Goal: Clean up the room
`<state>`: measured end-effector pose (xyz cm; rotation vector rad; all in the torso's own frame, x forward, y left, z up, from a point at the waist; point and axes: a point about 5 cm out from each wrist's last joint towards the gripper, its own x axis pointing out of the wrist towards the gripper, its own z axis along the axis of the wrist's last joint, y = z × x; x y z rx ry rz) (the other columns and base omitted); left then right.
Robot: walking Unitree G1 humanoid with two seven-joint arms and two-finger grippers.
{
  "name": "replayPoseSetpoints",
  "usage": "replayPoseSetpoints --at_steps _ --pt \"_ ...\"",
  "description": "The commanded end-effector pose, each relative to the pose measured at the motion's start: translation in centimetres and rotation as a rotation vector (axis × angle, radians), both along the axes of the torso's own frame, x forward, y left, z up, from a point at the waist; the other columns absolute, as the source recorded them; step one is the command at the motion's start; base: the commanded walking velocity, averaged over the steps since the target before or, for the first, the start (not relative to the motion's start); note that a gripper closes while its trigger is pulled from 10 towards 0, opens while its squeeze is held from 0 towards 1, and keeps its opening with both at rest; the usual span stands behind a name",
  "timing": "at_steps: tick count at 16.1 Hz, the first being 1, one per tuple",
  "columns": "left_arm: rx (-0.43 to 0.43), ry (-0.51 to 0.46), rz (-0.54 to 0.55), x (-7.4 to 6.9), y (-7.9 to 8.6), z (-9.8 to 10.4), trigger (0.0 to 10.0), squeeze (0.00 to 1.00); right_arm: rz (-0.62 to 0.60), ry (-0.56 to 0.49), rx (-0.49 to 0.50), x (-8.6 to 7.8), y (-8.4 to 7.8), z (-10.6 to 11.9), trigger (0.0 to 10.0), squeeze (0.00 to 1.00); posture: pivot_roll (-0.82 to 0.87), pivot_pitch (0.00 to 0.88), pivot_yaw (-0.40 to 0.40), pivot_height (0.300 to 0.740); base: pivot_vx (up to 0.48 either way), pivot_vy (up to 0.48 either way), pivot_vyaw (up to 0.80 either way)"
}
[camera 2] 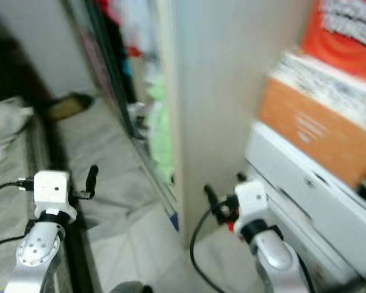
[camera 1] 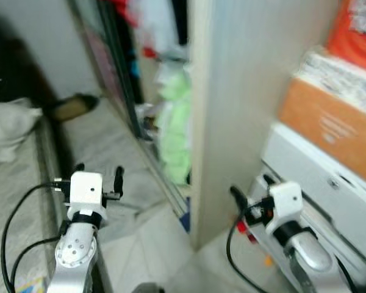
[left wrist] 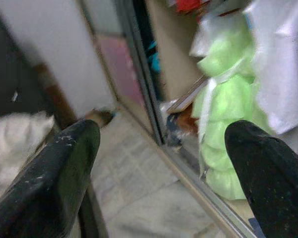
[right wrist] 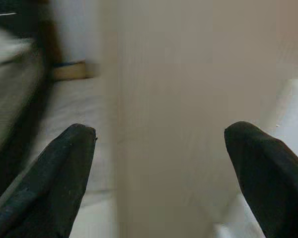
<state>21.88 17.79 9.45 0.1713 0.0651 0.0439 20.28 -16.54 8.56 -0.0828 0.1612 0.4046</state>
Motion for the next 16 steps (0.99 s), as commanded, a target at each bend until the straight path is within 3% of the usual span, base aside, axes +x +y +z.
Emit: replayPoseSetpoints --at_steps 1,3,7,12,16 --pt "0.003 0.018 0.023 0.0 0.7 -0.1 10.0 0.0 0.106 0.005 0.055 0.3 1.5 0.5 10.0 0.0 -0.02 0.0 -0.003 0.74 0.0 0.0 0.79" --pt "0.017 0.002 0.021 0.3 0.6 0.0 10.0 0.0 0.147 0.03 0.09 1.0 1.1 0.8 10.0 0.0 -0.02 0.0 -0.007 0.74 0.0 0.0 0.79" --pt "0.027 -0.001 0.032 0.4 1.1 0.1 10.0 0.0 0.113 0.039 0.113 1.4 0.3 0.9 10.0 0.0 -0.02 0.0 -0.013 0.74 0.0 0.0 0.79" --pt "0.032 -0.008 0.016 0.6 0.7 0.2 10.0 0.0 0.308 0.158 0.174 -0.2 1.6 0.4 10.0 0.0 -0.02 0.0 -0.024 0.74 0.0 0.0 0.79" --pt "0.04 -0.009 0.018 0.5 0.9 0.2 10.0 0.0 0.231 0.129 0.144 0.9 1.1 0.1 10.0 0.0 -0.01 0.0 -0.031 0.74 0.0 0.0 0.79"
